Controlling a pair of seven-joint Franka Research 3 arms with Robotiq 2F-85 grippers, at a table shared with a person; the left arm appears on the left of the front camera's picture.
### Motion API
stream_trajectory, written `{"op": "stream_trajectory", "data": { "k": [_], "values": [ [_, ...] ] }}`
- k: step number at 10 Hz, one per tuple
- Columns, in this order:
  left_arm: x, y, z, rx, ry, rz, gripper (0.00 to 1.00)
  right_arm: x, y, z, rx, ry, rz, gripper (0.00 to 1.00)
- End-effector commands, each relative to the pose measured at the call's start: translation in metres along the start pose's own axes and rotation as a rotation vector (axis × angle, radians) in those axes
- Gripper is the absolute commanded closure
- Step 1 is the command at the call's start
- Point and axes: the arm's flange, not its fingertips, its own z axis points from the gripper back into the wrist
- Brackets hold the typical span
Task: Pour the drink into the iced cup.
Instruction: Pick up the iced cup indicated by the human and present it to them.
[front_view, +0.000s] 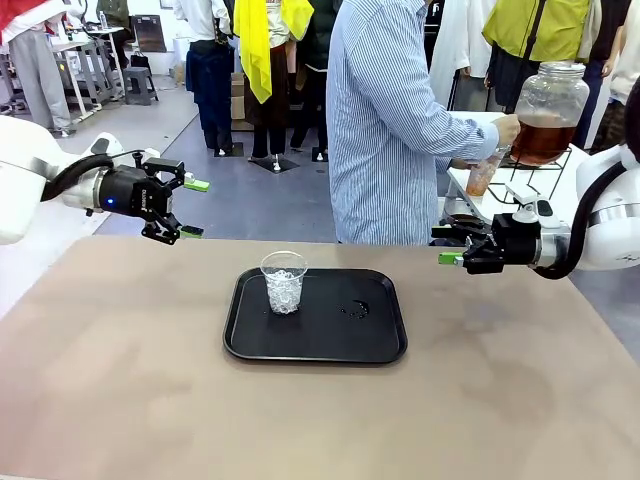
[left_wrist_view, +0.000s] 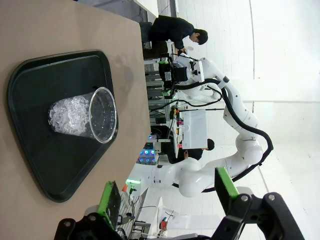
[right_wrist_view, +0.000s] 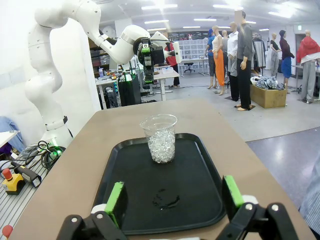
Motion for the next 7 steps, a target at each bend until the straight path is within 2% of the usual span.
{"op": "stream_trajectory", "data": {
  "k": [1, 7],
  "values": [
    [-0.0054, -0.0010, 0.0004, 0.001, -0.008, -0.016, 0.00, 0.0041, -0.0015, -0.0019, 0.007, 0.003, -0.003, 0.00],
    [-0.0054, -0.0010, 0.0004, 0.001, -0.008, -0.016, 0.00, 0.0041, -0.0015, -0.0019, 0.007, 0.003, -0.003, 0.00]
  ]
}}
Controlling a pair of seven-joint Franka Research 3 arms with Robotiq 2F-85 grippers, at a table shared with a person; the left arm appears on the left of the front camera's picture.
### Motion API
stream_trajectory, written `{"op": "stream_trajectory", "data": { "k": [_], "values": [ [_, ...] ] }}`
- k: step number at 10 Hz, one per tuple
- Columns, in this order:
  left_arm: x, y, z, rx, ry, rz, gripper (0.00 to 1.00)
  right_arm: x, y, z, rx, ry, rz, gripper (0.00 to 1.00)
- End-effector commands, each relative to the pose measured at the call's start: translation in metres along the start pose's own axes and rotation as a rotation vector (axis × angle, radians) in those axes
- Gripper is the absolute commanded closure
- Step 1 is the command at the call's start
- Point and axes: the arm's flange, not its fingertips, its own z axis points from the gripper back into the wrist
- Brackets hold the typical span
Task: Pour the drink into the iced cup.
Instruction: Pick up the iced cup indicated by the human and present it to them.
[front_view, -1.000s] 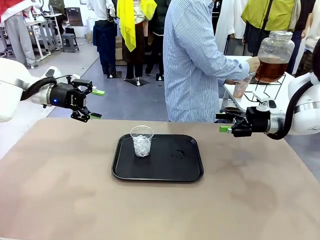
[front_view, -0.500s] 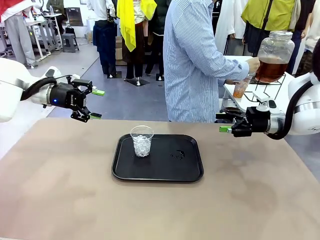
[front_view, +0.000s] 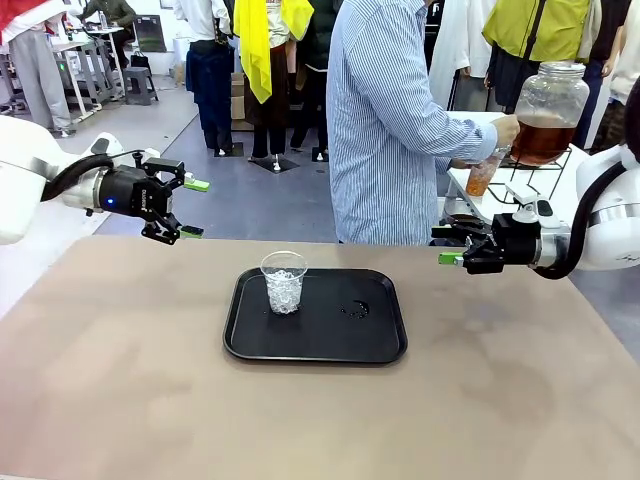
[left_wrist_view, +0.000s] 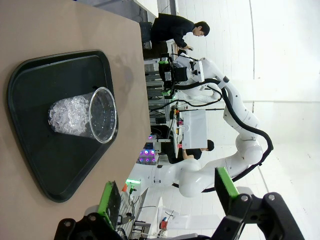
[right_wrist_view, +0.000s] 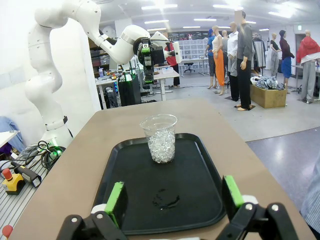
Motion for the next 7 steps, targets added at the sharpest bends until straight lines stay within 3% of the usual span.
{"op": "stream_trajectory", "data": {
  "k": [1, 7],
  "values": [
    [-0.0054, -0.0010, 0.0004, 0.001, -0.008, -0.016, 0.00, 0.0041, -0.0015, -0.0019, 0.007, 0.003, -0.003, 0.00],
    [-0.0054, -0.0010, 0.0004, 0.001, -0.008, -0.016, 0.00, 0.0041, -0.0015, -0.0019, 0.007, 0.003, -0.003, 0.00]
  ]
}}
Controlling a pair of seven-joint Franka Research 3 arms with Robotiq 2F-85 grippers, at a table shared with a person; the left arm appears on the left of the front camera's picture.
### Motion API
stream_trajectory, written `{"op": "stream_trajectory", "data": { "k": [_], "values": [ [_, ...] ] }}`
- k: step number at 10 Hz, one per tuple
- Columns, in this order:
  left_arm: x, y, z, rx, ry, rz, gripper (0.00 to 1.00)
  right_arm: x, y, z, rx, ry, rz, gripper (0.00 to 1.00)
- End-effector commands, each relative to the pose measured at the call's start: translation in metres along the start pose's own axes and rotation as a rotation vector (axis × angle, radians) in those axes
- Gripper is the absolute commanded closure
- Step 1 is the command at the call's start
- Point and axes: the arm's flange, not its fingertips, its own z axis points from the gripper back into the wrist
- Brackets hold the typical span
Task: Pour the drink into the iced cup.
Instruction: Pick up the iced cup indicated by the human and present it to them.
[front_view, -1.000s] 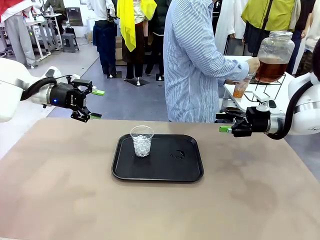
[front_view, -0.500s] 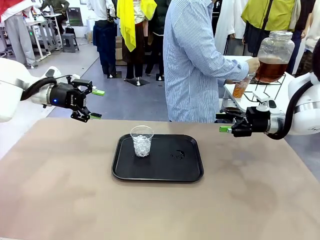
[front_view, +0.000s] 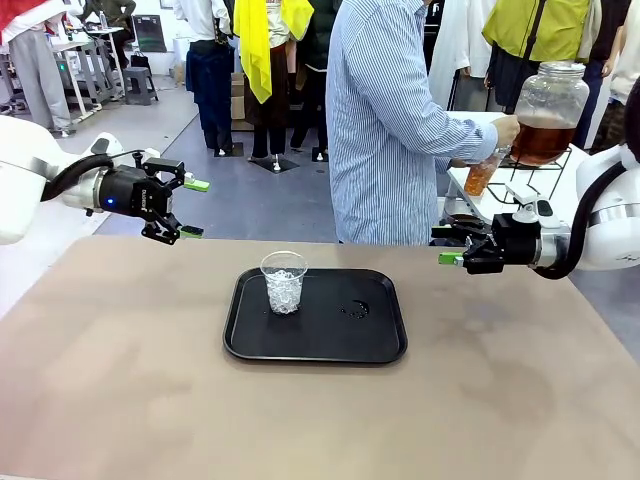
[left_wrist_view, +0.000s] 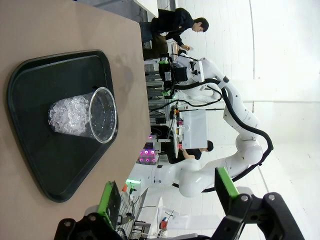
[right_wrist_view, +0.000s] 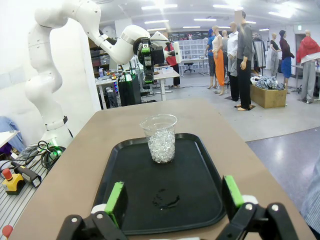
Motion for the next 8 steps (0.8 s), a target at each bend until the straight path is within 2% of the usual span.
{"op": "stream_trajectory", "data": {
  "k": [1, 8],
  "values": [
    [-0.0054, -0.0010, 0.0004, 0.001, -0.008, -0.016, 0.00, 0.0041, -0.0015, -0.0019, 0.007, 0.003, -0.003, 0.00],
    [-0.0054, -0.0010, 0.0004, 0.001, -0.008, -0.016, 0.00, 0.0041, -0.0015, -0.0019, 0.007, 0.003, -0.003, 0.00]
  ]
}}
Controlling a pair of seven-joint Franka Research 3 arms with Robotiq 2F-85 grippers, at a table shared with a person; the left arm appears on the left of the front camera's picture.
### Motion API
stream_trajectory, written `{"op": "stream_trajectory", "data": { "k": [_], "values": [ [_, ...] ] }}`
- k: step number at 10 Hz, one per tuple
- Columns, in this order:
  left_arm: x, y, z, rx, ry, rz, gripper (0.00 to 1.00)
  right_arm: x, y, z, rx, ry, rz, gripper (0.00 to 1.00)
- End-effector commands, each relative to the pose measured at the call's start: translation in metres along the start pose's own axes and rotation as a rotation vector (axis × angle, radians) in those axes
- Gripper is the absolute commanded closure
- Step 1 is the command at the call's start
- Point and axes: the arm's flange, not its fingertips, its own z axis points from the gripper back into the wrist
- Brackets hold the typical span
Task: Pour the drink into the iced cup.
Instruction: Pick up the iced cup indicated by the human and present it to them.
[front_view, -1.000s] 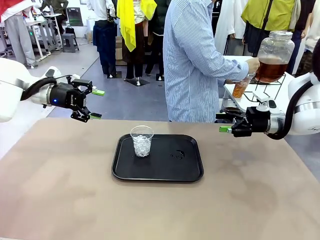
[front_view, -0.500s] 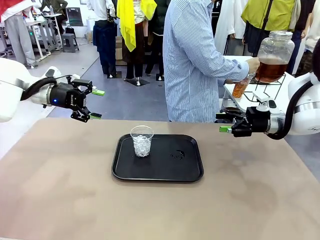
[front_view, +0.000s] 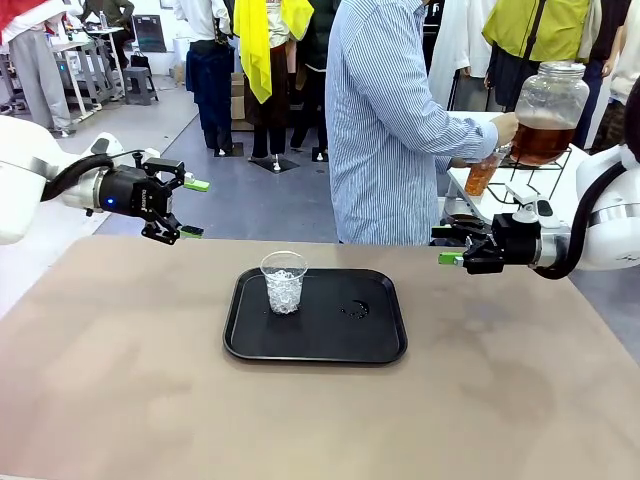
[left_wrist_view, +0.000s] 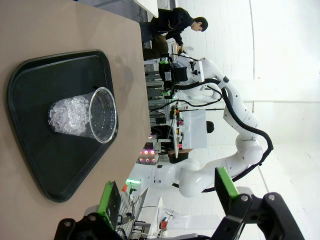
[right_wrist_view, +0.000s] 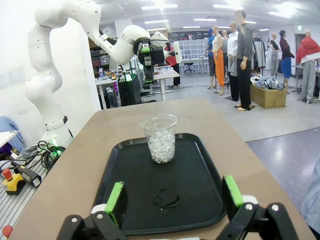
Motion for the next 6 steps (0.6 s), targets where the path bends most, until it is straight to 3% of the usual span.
{"op": "stream_trajectory", "data": {
  "k": [1, 6],
  "values": [
    [-0.0054, -0.0010, 0.0004, 0.001, -0.008, -0.016, 0.00, 0.0041, -0.0015, -0.0019, 0.007, 0.003, -0.003, 0.00],
    [-0.0054, -0.0010, 0.0004, 0.001, -0.008, -0.016, 0.00, 0.0041, -0.0015, -0.0019, 0.007, 0.003, -0.003, 0.00]
  ]
}}
